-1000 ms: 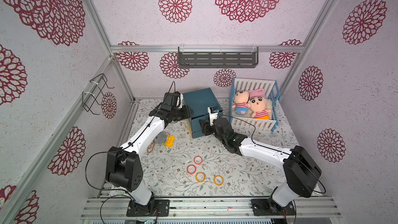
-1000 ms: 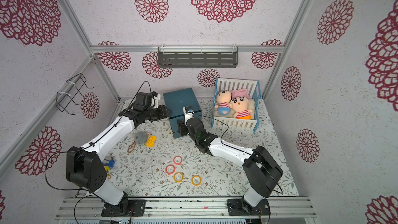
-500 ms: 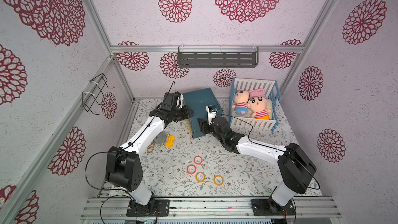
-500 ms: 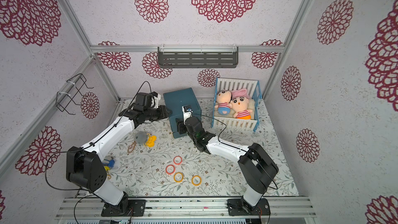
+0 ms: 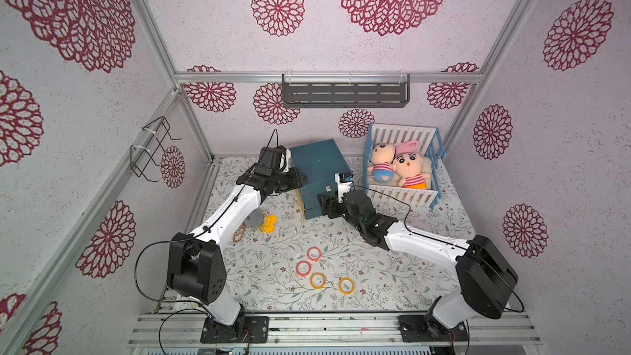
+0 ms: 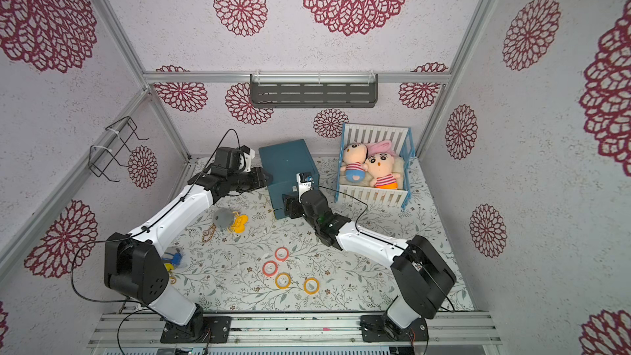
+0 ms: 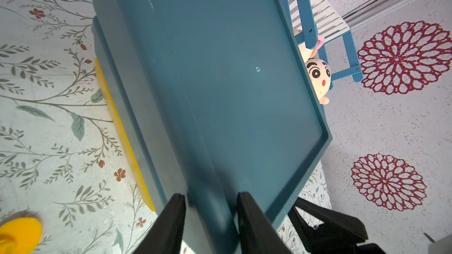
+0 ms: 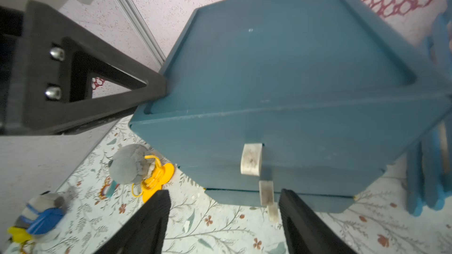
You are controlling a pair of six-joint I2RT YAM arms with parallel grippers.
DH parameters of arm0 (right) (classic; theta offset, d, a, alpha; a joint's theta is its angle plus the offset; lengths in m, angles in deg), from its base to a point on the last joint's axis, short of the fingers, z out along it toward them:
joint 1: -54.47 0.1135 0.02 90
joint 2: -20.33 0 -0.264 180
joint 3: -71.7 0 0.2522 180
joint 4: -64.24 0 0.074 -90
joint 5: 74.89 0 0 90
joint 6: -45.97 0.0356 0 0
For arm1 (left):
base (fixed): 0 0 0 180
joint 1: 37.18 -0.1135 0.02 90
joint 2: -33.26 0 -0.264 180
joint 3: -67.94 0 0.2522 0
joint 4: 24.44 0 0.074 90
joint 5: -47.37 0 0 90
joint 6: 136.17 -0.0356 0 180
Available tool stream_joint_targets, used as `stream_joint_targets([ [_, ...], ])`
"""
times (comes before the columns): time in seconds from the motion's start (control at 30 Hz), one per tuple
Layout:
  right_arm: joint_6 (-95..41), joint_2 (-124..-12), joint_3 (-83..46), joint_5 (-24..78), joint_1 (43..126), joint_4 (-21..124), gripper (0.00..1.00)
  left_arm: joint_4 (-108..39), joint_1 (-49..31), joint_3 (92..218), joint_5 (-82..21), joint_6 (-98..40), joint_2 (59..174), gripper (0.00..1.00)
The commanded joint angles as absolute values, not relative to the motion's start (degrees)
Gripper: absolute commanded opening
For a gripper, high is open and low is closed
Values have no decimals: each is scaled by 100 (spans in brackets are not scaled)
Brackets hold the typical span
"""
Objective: Place the transparent tape into the drawer according to color
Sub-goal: Close the drawer in the storage box, then open the drawer in the storage box.
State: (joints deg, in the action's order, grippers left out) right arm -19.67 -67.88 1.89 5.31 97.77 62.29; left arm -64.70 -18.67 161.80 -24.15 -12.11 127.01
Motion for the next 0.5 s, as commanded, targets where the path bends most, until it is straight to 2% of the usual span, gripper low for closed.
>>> stream_joint_targets([
  [0.0,-1131,-6446,511,1202,9586,6268,78,-6518,-1810,16105,-2435,-1302,12545,41],
  [0.3,259,-6651,1308,2345,9192,7665,78,-6552,-1817,16116,-2417,-1345,12519,41],
  [0.47,782,-6994,1408,2619,9090,8339,73,-6588,-1810,16103,-2435,-1377,12466,41],
])
